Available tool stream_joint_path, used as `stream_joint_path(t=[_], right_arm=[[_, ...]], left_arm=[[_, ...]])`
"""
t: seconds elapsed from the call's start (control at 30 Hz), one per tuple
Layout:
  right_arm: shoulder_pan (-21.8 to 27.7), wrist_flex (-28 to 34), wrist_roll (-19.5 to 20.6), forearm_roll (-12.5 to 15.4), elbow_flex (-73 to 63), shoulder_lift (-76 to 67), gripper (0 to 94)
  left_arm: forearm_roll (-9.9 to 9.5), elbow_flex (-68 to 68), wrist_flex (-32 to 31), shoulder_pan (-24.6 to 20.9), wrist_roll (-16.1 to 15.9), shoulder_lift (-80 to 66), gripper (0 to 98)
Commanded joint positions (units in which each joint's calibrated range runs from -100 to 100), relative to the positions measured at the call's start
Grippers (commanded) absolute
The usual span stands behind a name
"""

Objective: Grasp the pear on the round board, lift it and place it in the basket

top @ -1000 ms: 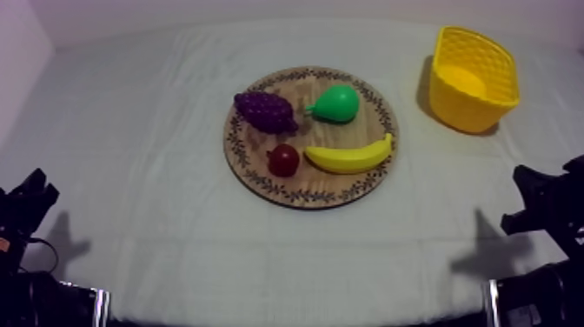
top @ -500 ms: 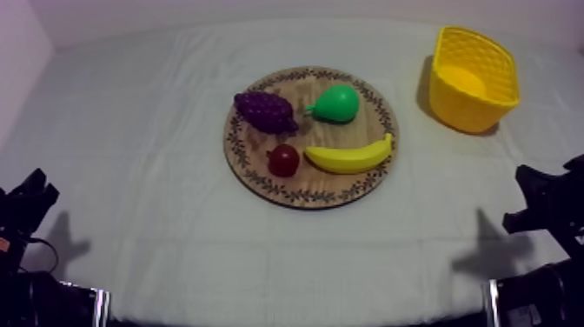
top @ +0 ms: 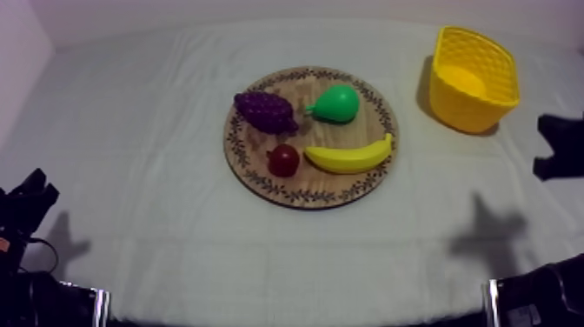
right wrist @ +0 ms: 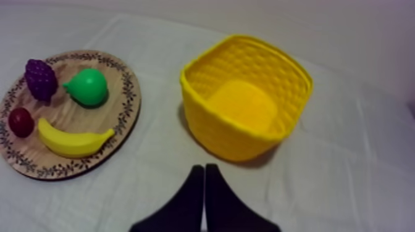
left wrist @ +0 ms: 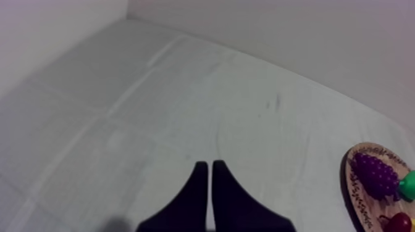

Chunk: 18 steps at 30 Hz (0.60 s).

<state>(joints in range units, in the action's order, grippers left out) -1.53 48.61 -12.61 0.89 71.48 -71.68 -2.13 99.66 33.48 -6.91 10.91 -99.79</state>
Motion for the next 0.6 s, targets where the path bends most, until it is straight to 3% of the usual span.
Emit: stream_joint_path(t=[0.0, 0.27, 0.57], right_arm=[[-1.08, 3.09, -1.81, 0.43, -19.2, 12.78, 0.4], [-8.01, 11.2, -7.56, 1.32, -43.13, 31.35, 0.6], [-19.73, 11.72, -9.22, -2.99, -54.07, 49.87, 0.6]], left_arm=[[0.01, 0.0, -0.01, -0.01, -0.02, -0.04, 0.1], [0.01, 0.0, -0.01, -0.01, 0.0, -0.04, 0.1], [0.01, 0.0, -0.01, -0.01, 0.01, -0.04, 0.1]])
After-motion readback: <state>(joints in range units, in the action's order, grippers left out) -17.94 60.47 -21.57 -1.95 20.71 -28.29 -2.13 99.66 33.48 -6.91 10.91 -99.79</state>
